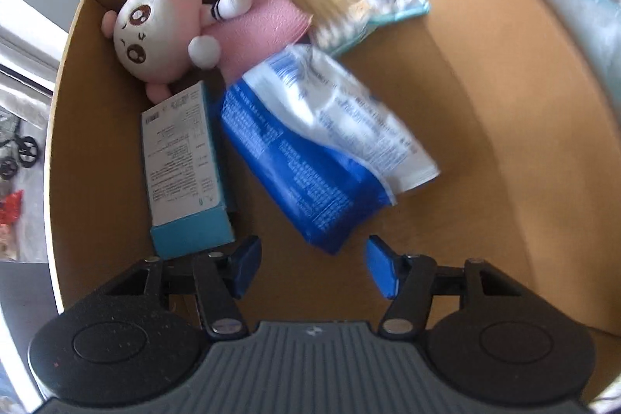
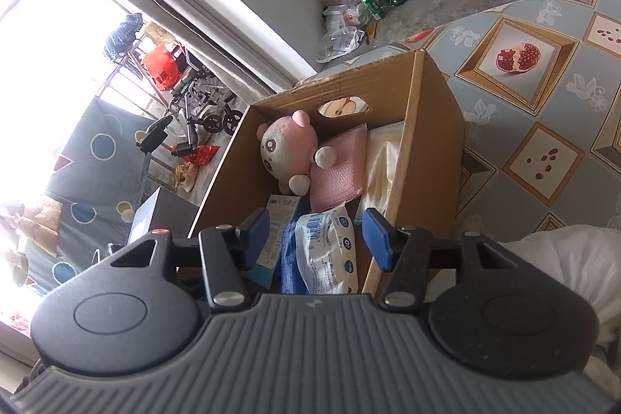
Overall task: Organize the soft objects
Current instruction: 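Open the right tool to drop the bag beside the carton, then move the right tool back over the table toward the light-blue towel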
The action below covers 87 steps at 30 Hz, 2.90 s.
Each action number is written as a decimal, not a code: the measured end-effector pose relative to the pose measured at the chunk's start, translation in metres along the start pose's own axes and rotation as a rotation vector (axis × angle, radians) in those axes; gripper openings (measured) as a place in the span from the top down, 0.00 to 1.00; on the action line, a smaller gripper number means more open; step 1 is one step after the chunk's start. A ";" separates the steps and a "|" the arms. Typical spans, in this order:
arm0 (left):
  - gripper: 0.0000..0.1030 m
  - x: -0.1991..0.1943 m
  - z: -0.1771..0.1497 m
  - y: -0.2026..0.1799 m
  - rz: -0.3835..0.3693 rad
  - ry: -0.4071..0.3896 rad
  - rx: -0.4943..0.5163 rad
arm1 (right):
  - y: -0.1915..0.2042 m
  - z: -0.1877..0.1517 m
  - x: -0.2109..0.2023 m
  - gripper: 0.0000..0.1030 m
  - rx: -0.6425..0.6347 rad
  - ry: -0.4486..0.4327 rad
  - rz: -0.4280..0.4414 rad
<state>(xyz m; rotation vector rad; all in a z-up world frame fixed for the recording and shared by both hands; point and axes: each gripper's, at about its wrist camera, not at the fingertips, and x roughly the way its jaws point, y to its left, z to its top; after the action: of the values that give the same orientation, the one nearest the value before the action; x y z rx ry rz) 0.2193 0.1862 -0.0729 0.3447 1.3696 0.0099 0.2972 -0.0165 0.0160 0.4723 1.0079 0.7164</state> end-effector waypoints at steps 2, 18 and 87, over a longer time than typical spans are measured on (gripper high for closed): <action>0.41 0.004 0.000 0.003 0.036 0.005 -0.025 | -0.001 0.000 -0.002 0.48 0.000 -0.003 -0.001; 0.39 0.002 -0.007 0.041 0.095 -0.011 -0.229 | -0.027 -0.020 -0.014 0.47 0.049 -0.014 -0.023; 0.45 -0.117 0.061 -0.192 -0.318 -0.465 -0.275 | -0.195 -0.014 -0.150 0.08 0.028 0.001 -0.370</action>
<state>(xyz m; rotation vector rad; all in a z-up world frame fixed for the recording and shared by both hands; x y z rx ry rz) 0.2167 -0.0343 0.0008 -0.1035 0.9318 -0.1366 0.2963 -0.2586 -0.0300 0.2970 1.0711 0.3717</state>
